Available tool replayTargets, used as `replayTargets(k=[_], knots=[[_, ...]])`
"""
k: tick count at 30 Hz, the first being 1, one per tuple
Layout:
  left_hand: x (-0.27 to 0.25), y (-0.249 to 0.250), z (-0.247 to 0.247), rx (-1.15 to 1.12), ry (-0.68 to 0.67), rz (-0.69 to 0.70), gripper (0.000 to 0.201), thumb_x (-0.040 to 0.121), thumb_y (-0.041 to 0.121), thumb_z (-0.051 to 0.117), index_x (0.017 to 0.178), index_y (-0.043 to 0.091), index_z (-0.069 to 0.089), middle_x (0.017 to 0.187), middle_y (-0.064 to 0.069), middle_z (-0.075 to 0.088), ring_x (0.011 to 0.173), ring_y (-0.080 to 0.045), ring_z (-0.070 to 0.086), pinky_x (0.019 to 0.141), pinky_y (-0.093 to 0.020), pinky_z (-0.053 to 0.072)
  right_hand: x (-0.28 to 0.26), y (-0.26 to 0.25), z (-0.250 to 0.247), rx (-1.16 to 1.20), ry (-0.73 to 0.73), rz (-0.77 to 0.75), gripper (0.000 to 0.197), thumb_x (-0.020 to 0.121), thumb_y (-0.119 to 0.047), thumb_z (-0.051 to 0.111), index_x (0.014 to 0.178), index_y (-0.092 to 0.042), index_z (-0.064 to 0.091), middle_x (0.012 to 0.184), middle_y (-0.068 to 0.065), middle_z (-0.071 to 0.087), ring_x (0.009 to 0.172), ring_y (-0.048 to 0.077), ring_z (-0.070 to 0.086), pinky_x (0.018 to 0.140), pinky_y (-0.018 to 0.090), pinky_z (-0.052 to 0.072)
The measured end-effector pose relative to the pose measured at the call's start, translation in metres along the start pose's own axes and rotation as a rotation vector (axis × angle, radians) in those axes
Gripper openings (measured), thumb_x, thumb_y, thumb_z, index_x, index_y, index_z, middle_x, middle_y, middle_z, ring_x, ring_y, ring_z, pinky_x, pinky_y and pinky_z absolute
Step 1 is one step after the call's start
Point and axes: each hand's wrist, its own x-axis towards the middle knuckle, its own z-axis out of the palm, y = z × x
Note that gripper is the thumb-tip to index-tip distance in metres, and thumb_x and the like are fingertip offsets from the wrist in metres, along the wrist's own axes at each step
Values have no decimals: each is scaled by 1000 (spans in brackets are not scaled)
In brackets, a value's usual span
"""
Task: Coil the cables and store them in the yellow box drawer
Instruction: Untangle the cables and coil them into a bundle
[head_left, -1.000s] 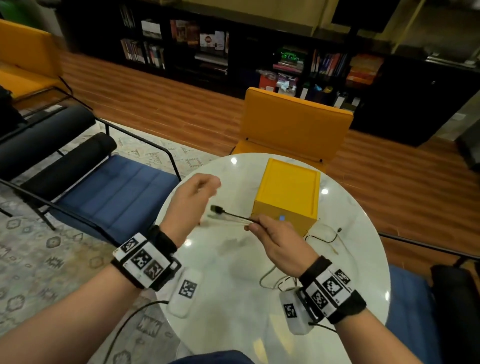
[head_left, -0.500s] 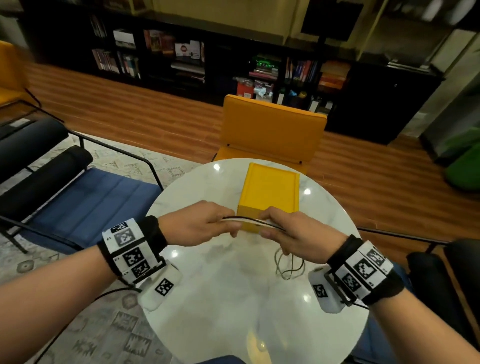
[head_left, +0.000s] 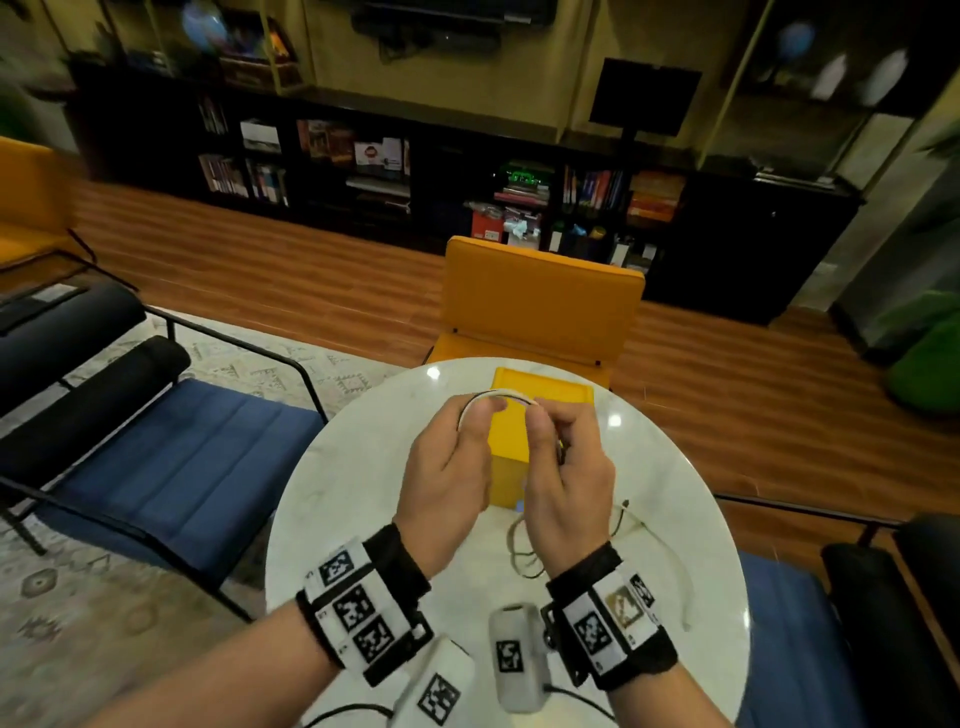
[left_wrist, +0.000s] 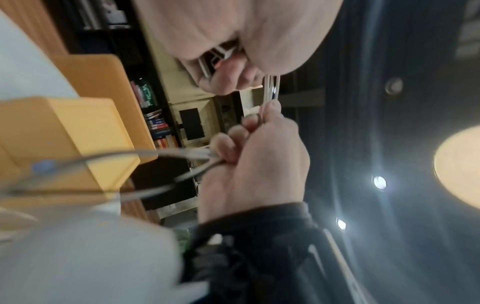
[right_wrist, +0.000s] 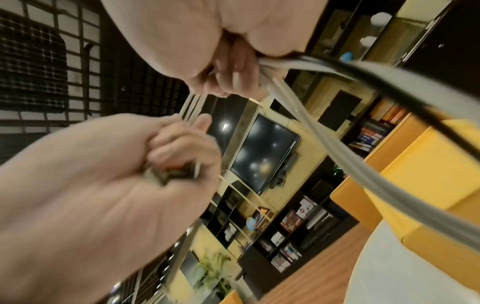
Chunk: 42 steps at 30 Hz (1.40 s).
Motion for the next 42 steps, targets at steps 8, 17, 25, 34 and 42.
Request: replayTargets(k=[8, 17, 25, 34, 42], knots=[[15, 4, 12, -131, 115, -197, 73, 79, 69, 63, 99, -2, 63, 61, -5, 46, 58, -18, 47, 54, -35, 44, -24, 6, 11, -109, -197, -139, 31, 102, -13, 41, 128, -10, 57, 95, 2, 60, 84, 6, 55, 72, 14, 43], [35, -5, 11, -115, 132, -239, 41, 102, 48, 45, 71, 23, 55, 70, -4, 50, 60, -16, 44, 51, -28, 39, -33, 32, 2, -47, -377, 57, 33, 105, -24, 42, 136, -32, 42, 90, -12, 62, 77, 5, 57, 70, 25, 46], [75, 5, -30, -118, 359, -300, 41, 105, 48, 36, 79, 19, 47, 56, 4, 38, 43, -10, 48, 55, -31, 46, -72, 60, -44, -197, -941, 185, 38, 100, -58, 30, 129, -38, 45, 63, -6, 46, 57, 11, 43, 60, 36, 38], [64, -17, -28, 113, -42, -371, 38, 102, 47, 43, 77, 18, 44, 59, 3, 29, 44, -12, 25, 43, -24, 22, -20, -20, -94, -500, -880, -399, 34, 102, -54, 32, 115, -32, 54, 97, -8, 70, 83, 18, 66, 62, 36, 56], [11, 15, 1, 47, -613, -509, 78, 72, 92, 37, 76, 15, 53, 54, 8, 35, 43, -10, 27, 42, -22, 24, 62, -19, -84, -424, -511, -331, 17, 100, -28, 58, 103, -18, 70, 87, -4, 72, 76, 14, 64, 65, 35, 50]])
